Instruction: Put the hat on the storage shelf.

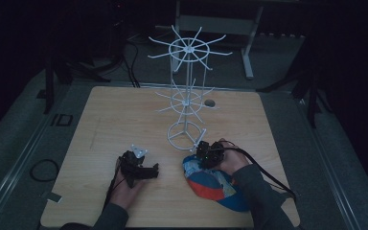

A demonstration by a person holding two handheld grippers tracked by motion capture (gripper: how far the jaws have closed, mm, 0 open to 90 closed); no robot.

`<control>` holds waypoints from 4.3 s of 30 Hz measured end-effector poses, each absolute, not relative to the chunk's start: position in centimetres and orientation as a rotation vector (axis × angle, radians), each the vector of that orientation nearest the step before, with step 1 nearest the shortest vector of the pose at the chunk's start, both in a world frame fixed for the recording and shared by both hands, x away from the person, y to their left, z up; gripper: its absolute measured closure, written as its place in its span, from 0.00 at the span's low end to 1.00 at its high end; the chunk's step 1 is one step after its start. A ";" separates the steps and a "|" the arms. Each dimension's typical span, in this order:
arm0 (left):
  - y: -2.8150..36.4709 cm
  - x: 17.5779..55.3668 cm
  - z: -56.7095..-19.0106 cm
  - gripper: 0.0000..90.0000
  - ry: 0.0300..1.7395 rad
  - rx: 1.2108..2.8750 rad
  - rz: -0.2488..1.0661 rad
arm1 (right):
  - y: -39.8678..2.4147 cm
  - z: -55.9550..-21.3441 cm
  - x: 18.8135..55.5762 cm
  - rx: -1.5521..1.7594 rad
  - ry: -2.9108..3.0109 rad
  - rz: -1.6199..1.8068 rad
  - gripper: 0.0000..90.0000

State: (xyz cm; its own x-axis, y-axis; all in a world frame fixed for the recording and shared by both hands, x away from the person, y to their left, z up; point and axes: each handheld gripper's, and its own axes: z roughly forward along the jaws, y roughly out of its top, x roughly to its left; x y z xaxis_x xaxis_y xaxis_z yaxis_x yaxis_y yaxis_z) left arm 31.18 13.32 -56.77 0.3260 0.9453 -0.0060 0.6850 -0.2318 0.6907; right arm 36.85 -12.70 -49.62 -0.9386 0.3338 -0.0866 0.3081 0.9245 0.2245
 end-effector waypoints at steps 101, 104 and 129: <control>13.3 31.2 -56.8 0.03 1.431 2.000 0.564 | -24.3 -34.8 31.4 0.612 2.373 1.128 0.98; 13.3 31.2 -56.8 0.03 1.431 2.000 0.564 | -24.4 -34.5 31.4 0.611 2.367 1.133 0.98; 13.3 31.2 -56.7 0.03 1.431 2.001 0.564 | -25.5 -31.8 31.8 0.629 2.301 1.184 0.98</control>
State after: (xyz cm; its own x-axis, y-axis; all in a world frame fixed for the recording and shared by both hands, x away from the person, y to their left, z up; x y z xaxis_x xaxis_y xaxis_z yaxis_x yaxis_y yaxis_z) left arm 31.17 13.32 -56.75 0.3260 0.9454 -0.0069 0.6864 -0.2316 0.6893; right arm 31.82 -25.50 -31.81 -0.7825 0.5899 -0.1994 0.1809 0.5217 0.8337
